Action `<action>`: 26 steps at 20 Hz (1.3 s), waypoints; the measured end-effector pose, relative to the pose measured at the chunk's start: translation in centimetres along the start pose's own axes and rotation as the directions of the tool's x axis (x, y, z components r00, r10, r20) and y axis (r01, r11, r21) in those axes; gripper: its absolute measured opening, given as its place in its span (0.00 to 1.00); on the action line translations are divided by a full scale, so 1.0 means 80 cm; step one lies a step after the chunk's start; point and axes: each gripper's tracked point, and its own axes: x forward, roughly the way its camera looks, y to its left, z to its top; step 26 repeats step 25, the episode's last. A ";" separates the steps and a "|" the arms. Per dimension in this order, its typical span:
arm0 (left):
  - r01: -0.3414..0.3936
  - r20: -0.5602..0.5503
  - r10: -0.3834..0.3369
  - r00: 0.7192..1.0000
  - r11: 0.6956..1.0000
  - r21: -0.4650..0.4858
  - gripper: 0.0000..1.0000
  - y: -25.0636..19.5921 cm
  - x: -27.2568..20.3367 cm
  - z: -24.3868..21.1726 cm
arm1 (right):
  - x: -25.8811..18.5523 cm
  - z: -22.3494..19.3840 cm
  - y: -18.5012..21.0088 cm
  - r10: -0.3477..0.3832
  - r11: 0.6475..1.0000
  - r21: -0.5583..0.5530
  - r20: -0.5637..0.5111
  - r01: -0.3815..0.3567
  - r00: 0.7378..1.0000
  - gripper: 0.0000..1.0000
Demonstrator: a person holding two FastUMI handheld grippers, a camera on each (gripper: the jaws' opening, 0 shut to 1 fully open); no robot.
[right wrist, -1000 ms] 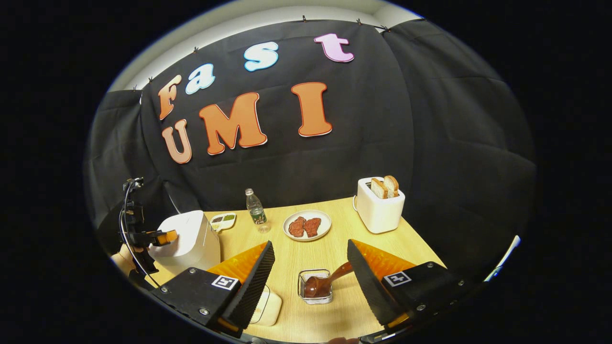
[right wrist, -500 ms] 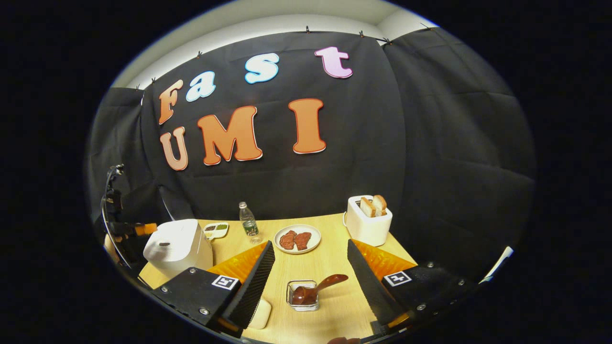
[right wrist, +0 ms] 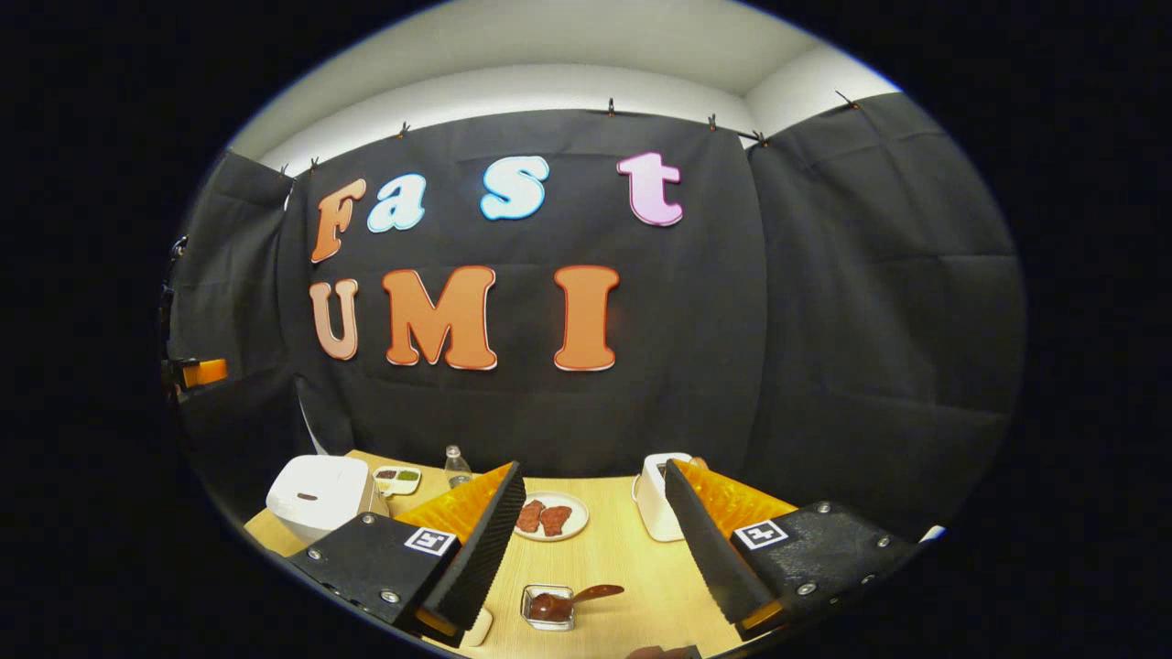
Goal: Close the left gripper, press the button to open the rice cooker; take a wooden spoon from the chopstick holder with the right hand, scoop a spoonful of rice and pour it into the rice cooker, then put the wooden spoon back into the chopstick holder.
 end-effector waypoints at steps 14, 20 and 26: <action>-0.015 0.088 0.016 0.996 1.000 -0.013 0.99 0.002 -0.079 0.048 | -0.006 0.045 0.012 0.018 0.999 -0.033 0.094 -0.015 0.995 0.95; -0.003 0.062 0.003 0.998 1.000 0.005 1.00 0.017 -0.069 0.038 | -0.008 0.040 0.020 0.002 1.000 -0.022 0.087 0.000 0.996 0.95; 0.030 0.059 -0.030 0.998 1.000 0.003 0.99 0.029 -0.058 0.035 | -0.017 0.035 0.037 -0.017 0.999 -0.026 0.083 0.019 0.996 0.95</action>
